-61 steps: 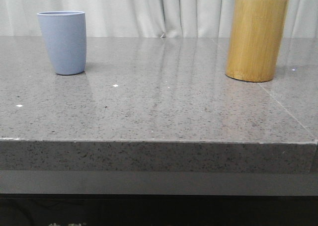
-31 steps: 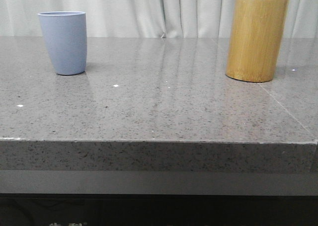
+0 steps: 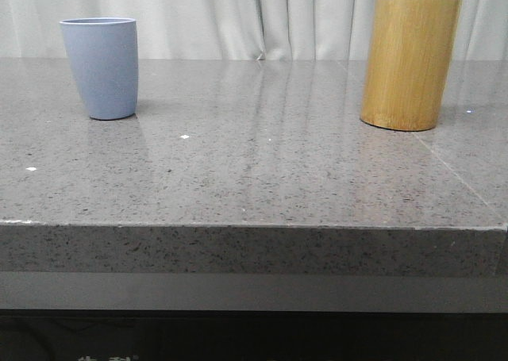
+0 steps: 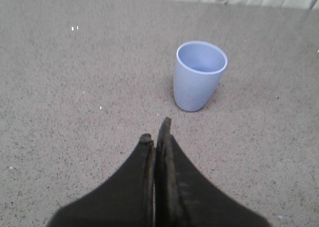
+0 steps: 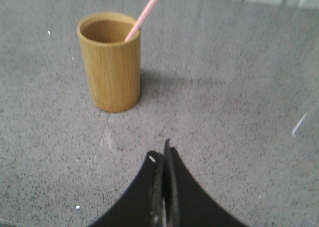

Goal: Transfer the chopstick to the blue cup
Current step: 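Lower the left gripper over the light blue cup and grasp its rim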

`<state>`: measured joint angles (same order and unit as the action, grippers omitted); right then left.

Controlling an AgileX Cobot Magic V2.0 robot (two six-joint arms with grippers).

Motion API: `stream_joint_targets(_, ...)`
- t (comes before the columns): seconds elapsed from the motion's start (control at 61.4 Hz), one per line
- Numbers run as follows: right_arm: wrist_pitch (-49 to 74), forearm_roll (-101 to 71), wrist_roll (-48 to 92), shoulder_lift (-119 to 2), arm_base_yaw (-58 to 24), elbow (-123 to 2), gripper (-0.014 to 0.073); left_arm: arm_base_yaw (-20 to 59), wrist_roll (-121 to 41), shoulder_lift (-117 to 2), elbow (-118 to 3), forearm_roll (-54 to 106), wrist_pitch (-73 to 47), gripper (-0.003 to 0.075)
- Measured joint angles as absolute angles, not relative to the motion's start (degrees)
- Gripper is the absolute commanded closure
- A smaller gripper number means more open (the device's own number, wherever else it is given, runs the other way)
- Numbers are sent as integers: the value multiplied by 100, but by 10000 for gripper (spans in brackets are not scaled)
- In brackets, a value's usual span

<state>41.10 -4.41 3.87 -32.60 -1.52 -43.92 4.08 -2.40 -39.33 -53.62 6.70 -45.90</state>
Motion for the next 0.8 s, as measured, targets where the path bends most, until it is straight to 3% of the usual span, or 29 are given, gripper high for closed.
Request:
stream_joint_targets(0.195,4464,-556,387,-3733,-152,-4392,655,408,-240,-4406,-5350,670,-4603,736)
stream_joint_targets(0.244,4585,-567,387,-3841,-152,-4392,619,408,-240,-4505,-5350,670,-4603,720)
stream_joint_targets(0.326,4702,-567,387,-3992,-152,-4392,515,408,-240,-4589,-5350,662,-4573,636)
stream_joint_targets(0.489,4756,-652,387,-4118,-152,-4392,175,408,-251,-4626,-5350,662,-4272,319)
stream_joint_targets(0.554,4756,-670,387,-4126,-152,-4392,99,408,-251,-4663,-5350,662,-4135,236)
stream_joint_targets(0.798,4759,-838,387,-4126,-152,-4392,84,955,-436,-5311,-5726,662,-4070,219)
